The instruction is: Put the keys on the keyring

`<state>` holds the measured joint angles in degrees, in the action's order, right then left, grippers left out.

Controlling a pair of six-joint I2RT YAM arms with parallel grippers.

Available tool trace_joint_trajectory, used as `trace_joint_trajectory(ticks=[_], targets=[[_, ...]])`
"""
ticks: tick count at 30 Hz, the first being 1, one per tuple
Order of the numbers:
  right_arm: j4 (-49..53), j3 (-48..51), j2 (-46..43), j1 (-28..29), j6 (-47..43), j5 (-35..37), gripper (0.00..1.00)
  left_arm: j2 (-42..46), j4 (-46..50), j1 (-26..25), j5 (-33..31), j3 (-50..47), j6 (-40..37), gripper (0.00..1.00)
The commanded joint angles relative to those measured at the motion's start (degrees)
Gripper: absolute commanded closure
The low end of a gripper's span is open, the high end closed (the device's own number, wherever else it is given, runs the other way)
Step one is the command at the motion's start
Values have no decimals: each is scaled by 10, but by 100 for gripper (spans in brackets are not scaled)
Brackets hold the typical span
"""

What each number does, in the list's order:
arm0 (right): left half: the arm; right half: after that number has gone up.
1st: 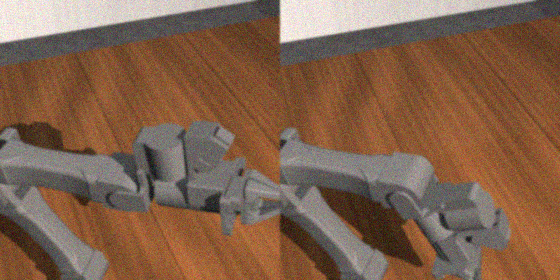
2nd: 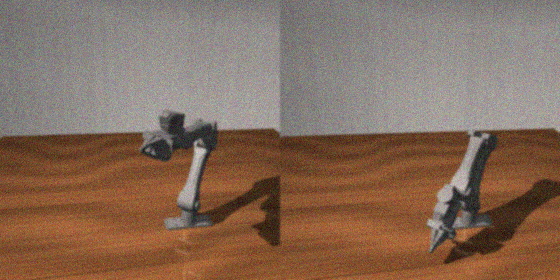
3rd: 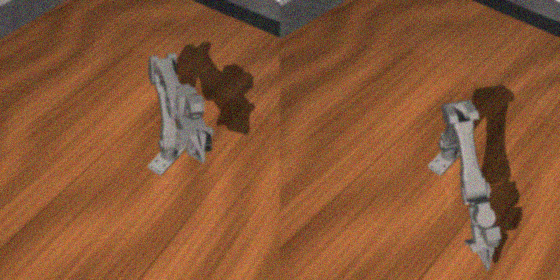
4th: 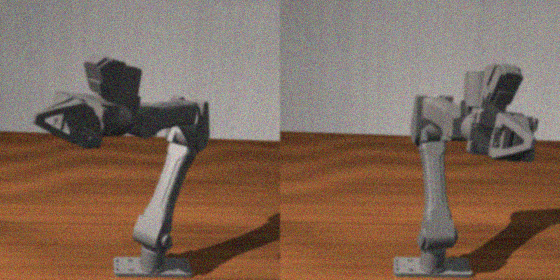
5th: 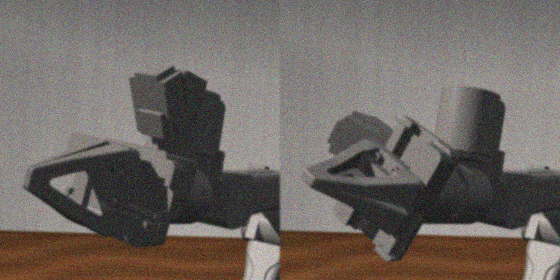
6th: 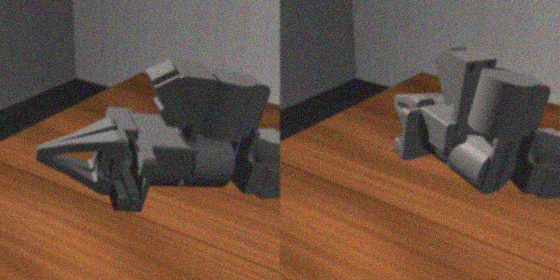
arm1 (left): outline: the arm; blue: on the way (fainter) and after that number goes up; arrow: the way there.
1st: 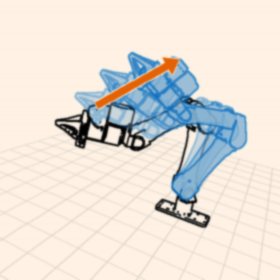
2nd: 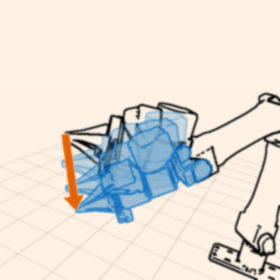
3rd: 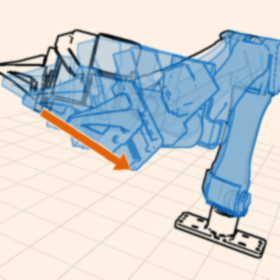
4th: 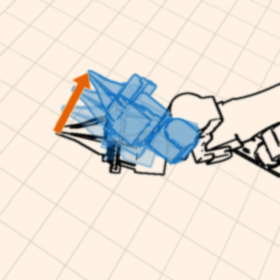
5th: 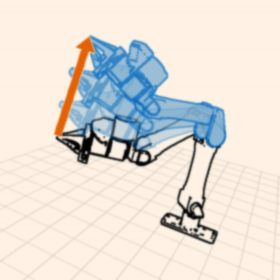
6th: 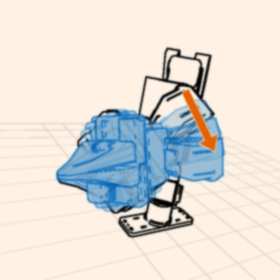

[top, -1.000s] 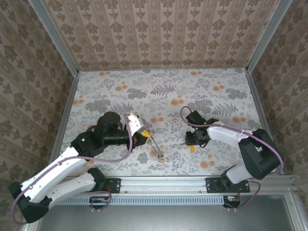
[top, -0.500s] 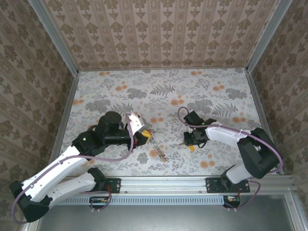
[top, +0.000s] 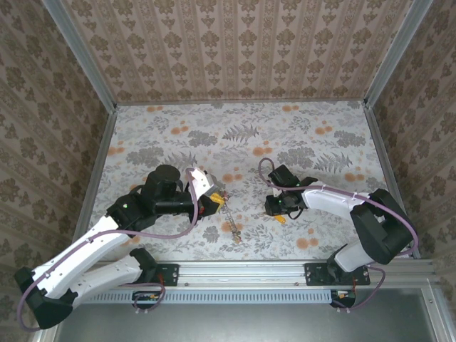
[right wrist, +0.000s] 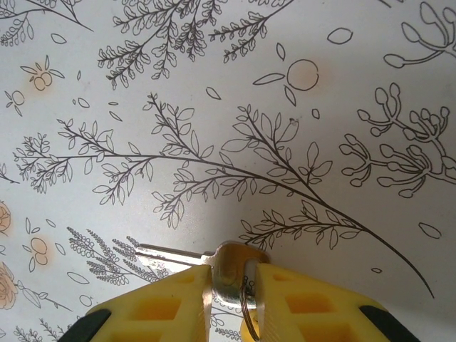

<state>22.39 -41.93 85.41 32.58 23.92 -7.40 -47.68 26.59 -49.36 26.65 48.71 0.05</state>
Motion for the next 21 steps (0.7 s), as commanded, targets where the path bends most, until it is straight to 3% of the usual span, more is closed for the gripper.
trace_joint_trajectory(ticks=[1,10,21], targets=[[4,2,-4,4,-10,-1,75,3,-19,2,15,2,10,100],[25,1,-12,4,-13,22,76,4,-20,1,14,2,10,100],[39,0,-23,5,-18,26,85,8,-18,-1,9,2,9,100]])
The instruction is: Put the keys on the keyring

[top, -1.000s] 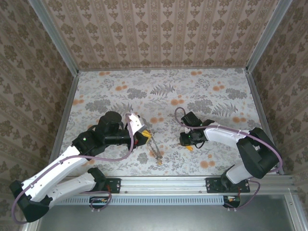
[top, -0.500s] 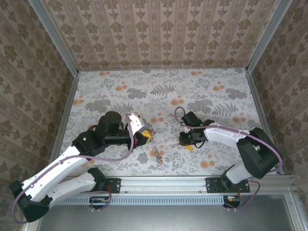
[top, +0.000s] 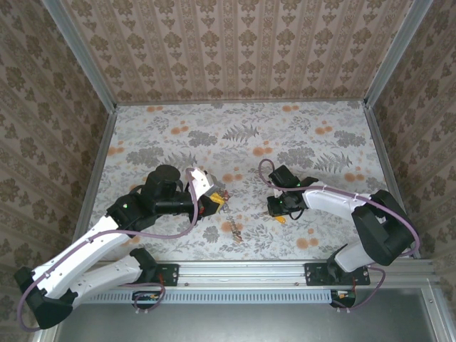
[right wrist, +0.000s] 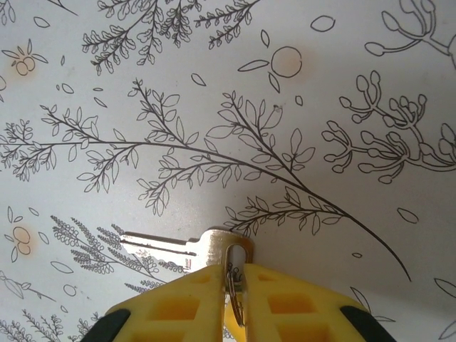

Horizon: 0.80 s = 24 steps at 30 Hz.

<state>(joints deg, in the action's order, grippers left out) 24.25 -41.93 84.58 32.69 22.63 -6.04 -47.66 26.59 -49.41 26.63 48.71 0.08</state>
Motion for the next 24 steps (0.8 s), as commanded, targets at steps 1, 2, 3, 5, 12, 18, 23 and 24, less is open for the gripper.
trace_joint_trajectory(ticks=[1,2,3,5,12,18,23,24], targets=[[22,0,-15,3,-6,13,85,8,-18,-1,10,2,9,100],[22,1,-17,3,-6,13,85,9,-17,0,8,2,9,100],[23,1,-19,3,-7,14,86,8,-18,0,7,2,9,100],[24,2,-22,3,-8,15,86,7,-15,-1,4,3,8,100],[25,-2,-16,3,-12,16,84,8,-12,-3,1,4,6,100],[24,-2,-15,3,-13,15,83,12,-11,-6,-2,4,6,100],[25,-3,-13,3,-14,16,83,14,-11,-7,-3,3,6,100],[26,-4,-10,3,-14,16,83,15,-11,-7,-4,4,5,100]])
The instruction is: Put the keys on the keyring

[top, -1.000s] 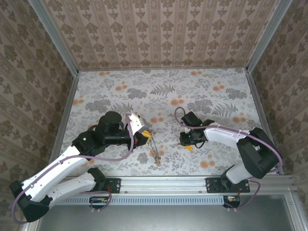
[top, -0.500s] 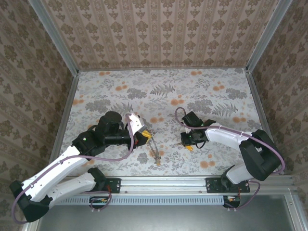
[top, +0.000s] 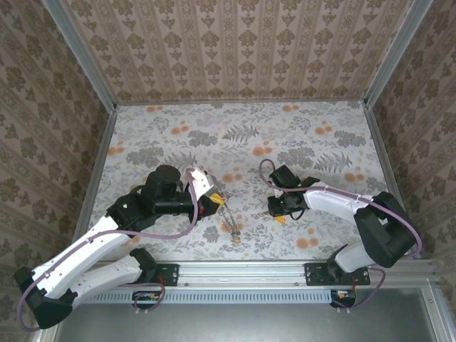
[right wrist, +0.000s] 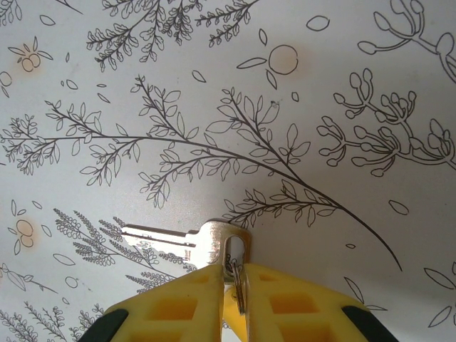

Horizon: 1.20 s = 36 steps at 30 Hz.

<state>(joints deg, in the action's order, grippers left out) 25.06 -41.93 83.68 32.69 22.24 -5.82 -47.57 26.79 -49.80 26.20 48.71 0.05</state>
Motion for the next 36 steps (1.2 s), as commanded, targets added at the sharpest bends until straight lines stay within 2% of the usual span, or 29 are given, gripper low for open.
trace_joint_trajectory(ticks=[1,9,28,36], targets=[[19,-5,2,3,-10,13,83,15,-12,-4,0,4,5,100],[21,-8,6,3,-11,12,85,23,-9,-7,-9,4,3,100],[19,-11,15,3,-12,13,84,31,-8,-10,-18,4,2,100],[25,-5,-11,4,-12,11,100,31,-3,-12,-22,5,-1,100]])
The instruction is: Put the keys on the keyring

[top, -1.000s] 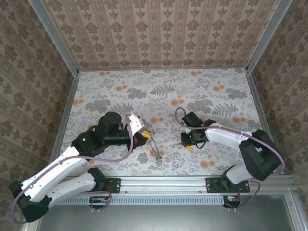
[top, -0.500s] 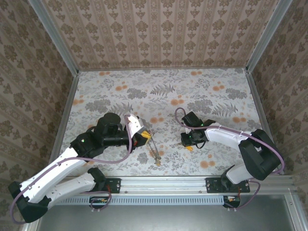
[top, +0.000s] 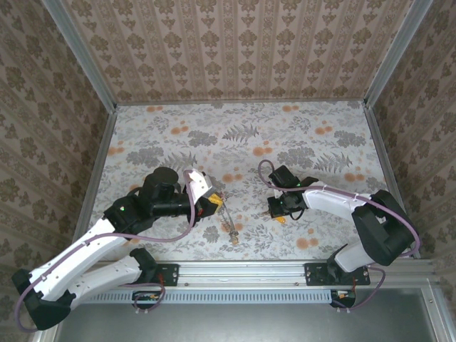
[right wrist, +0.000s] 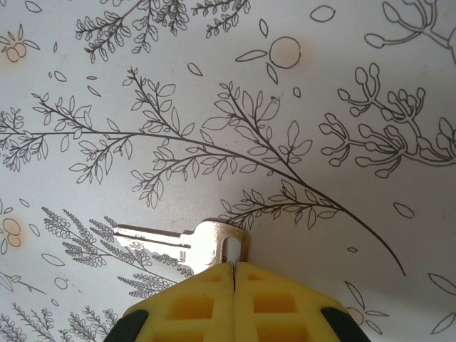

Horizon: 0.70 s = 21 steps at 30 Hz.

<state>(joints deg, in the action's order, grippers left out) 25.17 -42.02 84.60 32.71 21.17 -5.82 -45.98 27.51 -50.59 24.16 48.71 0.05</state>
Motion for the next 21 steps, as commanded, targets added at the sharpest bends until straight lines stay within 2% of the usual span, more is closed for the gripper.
trace_joint_trajectory(ticks=[1,9,14,17,21], targets=[[26,-2,-33,5,-3,10,100,14,-9,-4,-2,5,-1,100],[-49,32,-251,38,-60,-44,100,3,-5,-3,11,12,-5,100],[-120,43,-378,70,-129,-126,100,-7,2,-3,33,24,-13,100],[-168,42,-421,71,-145,-192,100,-9,2,-4,60,30,-20,100],[-244,27,-418,73,-138,-291,100,-9,3,-8,109,49,-35,100]])
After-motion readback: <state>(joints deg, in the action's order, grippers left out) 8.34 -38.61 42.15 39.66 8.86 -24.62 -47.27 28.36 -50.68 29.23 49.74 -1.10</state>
